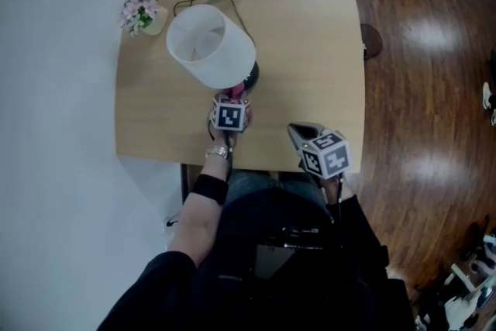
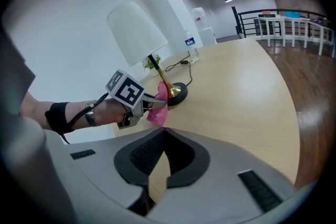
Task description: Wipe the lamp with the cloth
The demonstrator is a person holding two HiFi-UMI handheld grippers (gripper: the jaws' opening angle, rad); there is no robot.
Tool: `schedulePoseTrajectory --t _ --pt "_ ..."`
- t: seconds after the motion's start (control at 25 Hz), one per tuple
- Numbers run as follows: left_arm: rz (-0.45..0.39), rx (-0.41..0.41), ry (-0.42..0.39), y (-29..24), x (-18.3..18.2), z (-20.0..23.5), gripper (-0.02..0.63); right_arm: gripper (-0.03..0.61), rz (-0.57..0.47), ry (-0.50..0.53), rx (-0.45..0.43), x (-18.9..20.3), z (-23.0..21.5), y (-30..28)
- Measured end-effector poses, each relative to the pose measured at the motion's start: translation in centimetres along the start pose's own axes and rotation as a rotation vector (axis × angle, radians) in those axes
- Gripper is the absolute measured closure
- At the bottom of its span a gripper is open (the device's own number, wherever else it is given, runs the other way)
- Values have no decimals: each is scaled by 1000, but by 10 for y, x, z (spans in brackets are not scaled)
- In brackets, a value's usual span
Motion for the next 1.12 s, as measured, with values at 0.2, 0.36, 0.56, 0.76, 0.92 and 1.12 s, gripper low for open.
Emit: schedulePoseTrajectory --t 0.2,0.36,0.56,0.76,0.92,1.12 --pt "-5 62 23 -5 -1 -25 522 574 52 1 32 4 -11 3" --pt "-63 81 72 -13 -19 -33 523 574 73 25 42 -3 -17 5" --pt "-81 41 154 -25 -22 -52 523 574 90 65 -19 7 -36 14" --pt "-121 -65 248 -36 -41 -66 523 574 101 140 -118 10 -80 28" --pt "-167 -148 380 -45 -52 -74 523 574 137 184 -207 23 -116 50" --pt "-194 -204 504 -53 -65 -73 523 574 224 252 -291 34 -147 58"
Point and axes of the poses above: the fingertips, and each gripper's own axes: y backward along the fingers, z to its left, x out of its underside, the point moved 2 cm from there along y, backward along the fingers, and after that the axes turned 14 degrees about y, right-handed, at the moved point
